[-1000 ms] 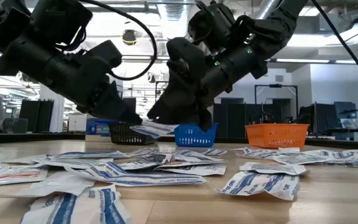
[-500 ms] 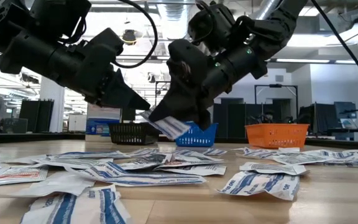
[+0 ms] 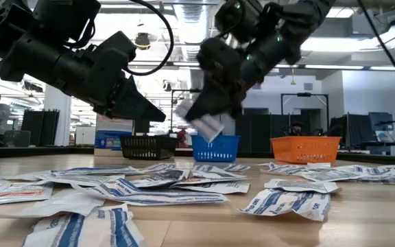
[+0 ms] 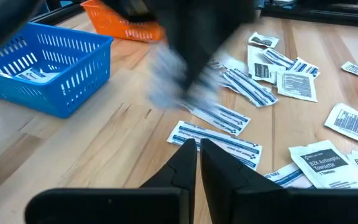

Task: Pick & Place First Aid Supplies
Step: Put the blue bandage into the blue bin

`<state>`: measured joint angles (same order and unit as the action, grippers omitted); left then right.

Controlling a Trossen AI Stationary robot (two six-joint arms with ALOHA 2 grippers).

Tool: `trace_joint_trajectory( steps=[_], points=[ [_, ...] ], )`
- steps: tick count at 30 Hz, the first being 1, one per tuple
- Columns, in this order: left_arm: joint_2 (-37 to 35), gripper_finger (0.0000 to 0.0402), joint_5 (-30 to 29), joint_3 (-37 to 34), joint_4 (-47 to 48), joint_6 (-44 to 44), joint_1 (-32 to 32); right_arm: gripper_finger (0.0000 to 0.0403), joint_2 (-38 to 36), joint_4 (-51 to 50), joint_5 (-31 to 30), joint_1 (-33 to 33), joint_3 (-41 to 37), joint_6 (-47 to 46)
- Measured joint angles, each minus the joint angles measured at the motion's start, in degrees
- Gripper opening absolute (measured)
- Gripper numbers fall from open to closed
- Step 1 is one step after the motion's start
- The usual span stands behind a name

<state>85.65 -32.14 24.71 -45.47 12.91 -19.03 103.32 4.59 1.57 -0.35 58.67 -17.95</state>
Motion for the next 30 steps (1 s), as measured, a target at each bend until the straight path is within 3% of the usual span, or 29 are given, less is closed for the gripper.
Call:
trace_joint_trajectory(
  steps=[6,11,16,22,30],
  points=[
    [0.0,0.0023,0.0,0.0,0.0,1.5,0.0,0.0004,-8.7,-5.3,-12.5,-7.4,0.0,3.5],
    [0.0,0.0022,0.0,0.0,0.0,1.5,0.0,0.0002,-9.9,-6.4,-12.2,-15.2,0.0,3.0],
    [0.0,0.0023,0.0,0.0,0.0,1.5,0.0,0.0003,-5.3,-5.3,-12.1,-20.2,0.0,2.9],
    [0.0,0.0021,0.0,0.0,0.0,1.5,0.0,0.0024,-0.5,-0.1,-11.7,-21.2,-0.1,3.3],
    [0.0,0.0022,0.0,0.0,0.0,1.5,0.0,0.0073,-0.5,2.7,-10.2,-20.6,0.0,4.9]
  ],
)
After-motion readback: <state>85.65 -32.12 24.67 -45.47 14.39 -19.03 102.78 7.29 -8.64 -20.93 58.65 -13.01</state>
